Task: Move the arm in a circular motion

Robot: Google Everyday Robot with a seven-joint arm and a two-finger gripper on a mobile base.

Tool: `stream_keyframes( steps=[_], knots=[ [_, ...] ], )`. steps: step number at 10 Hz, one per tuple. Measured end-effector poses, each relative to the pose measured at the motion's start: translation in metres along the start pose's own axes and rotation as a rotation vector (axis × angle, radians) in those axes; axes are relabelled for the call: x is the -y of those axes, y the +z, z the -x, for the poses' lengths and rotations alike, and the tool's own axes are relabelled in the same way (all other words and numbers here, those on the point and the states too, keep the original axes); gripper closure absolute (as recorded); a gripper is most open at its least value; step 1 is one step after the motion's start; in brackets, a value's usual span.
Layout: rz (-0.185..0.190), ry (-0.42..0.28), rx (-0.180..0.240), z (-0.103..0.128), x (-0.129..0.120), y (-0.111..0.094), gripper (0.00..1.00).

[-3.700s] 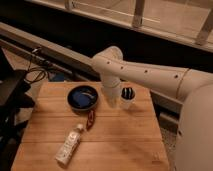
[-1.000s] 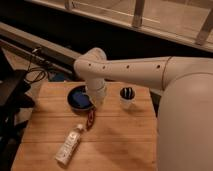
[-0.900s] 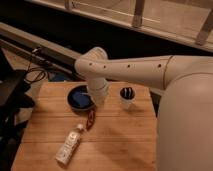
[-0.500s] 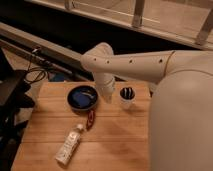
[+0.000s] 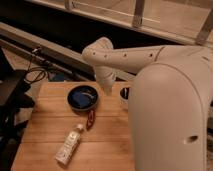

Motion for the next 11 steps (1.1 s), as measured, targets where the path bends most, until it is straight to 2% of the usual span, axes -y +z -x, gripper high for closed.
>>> stream_keyframes(
  steps=[3, 4, 5, 6, 7, 8, 9, 10, 11],
  knots=[
    [0.068, -0.069, 0.007, 0.012, -0.039, 0.002, 1.00],
    [0.125, -0.101, -0.002, 0.010, -0.058, 0.004, 1.00],
    [0.237, -0.145, -0.039, 0.001, -0.081, 0.006, 1.00],
    [0.326, -0.173, -0.071, -0.006, -0.088, 0.008, 1.00],
    [0.440, -0.214, -0.119, -0.017, -0.090, 0.011, 1.00],
    [0.521, -0.263, -0.156, -0.031, -0.090, 0.012, 1.00],
    [0.588, -0.334, -0.190, -0.052, -0.086, 0.010, 1.00],
    [0.609, -0.377, -0.209, -0.065, -0.084, 0.010, 1.00],
    [0.609, -0.415, -0.238, -0.081, -0.078, 0.009, 1.00]
  ],
)
